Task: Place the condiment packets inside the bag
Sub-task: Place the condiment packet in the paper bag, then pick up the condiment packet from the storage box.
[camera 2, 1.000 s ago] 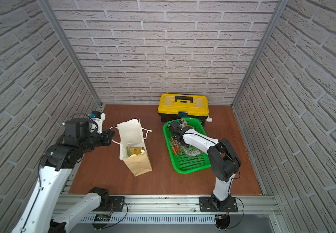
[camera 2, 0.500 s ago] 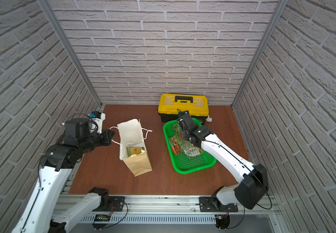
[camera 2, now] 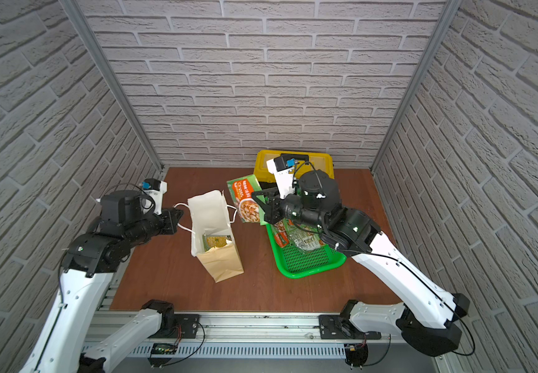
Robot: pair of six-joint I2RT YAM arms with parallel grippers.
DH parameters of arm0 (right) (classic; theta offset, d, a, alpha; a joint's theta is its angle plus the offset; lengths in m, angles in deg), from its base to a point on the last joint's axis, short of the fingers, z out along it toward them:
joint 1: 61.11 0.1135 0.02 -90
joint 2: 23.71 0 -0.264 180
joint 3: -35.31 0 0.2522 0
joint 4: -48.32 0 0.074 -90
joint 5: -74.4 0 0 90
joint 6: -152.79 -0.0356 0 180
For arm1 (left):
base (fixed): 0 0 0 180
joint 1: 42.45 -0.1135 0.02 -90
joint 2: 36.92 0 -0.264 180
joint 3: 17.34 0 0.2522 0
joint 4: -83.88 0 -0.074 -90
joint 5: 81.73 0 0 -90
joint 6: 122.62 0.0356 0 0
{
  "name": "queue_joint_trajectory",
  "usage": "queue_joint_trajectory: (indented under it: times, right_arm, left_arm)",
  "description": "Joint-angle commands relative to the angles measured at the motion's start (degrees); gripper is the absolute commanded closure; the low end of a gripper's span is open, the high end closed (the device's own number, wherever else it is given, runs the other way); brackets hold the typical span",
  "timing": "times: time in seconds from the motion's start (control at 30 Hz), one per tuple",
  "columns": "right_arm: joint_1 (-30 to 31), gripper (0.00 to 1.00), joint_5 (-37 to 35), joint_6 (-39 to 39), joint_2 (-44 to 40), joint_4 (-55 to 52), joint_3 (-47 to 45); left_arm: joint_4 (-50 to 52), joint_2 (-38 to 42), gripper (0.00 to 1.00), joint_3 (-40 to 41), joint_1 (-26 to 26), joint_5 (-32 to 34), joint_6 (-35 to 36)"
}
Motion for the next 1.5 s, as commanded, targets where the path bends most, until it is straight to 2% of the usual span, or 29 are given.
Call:
queue_joint_trajectory:
  times: [0.0,0.27,0.4,0.47,0.5,0.53,0.57,0.63,0.8,0.93,1.07,1.27,1.47]
  right_arm:
    - [2.89,0.97,5.84,-4.17,3.29,7.61,1.79]
    - [7.13,0.97,-0.96,-4.42,11.97,7.25,4.83]
    - [8.07,0.97,-2.19,-4.75,16.28,6.41,6.14]
    - [8.26,0.80,-0.88,-4.62,18.20,5.17,7.26]
    - [8.30,0.69,-0.70,-4.37,18.38,4.69,7.40]
    - [8.35,0.53,-0.80,-3.94,18.07,4.53,7.25]
    - [8.27,0.43,-1.28,-3.29,17.15,4.18,6.77]
    - [7.91,0.35,-3.51,-1.92,14.72,3.34,5.56]
    - [3.11,0.33,-6.10,-0.26,5.61,1.62,-1.50]
    - [-4.31,0.30,-8.85,0.26,-2.54,0.64,-10.99]
    - [-11.13,0.29,-14.49,2.78,-4.75,-0.73,-19.00]
    - [-14.32,0.30,-24.22,7.39,4.40,0.57,-24.05]
    - [-14.37,0.31,-31.16,9.24,18.74,0.19,-21.17]
  left_arm:
    - [-0.07,1.03,0.93,0.12,-0.40,0.14,0.53]
    - [0.36,1.57,0.93,0.01,-0.40,-0.15,0.49]
    - [0.31,1.50,0.93,-0.08,-0.41,-0.30,0.48]
    - [0.35,1.50,0.93,-0.21,-0.41,-0.17,0.48]
    - [0.37,1.51,0.93,-0.23,-0.40,-0.11,0.47]
    - [0.40,1.50,0.93,-0.21,-0.44,-0.08,0.57]
    - [0.38,1.42,0.93,-0.19,-0.41,-0.10,0.57]
    - [0.49,1.34,0.93,-0.22,-0.41,-0.02,0.56]
    - [0.18,1.28,0.93,0.20,-0.45,0.12,0.52]
    - [-0.06,1.25,0.93,0.50,-0.49,0.39,0.55]
    - [-0.26,1.04,0.93,0.47,-0.49,0.49,0.65]
    - [-0.79,0.34,0.93,0.38,-0.50,0.03,0.48]
    - [-0.80,0.08,0.94,0.49,-0.48,0.30,0.50]
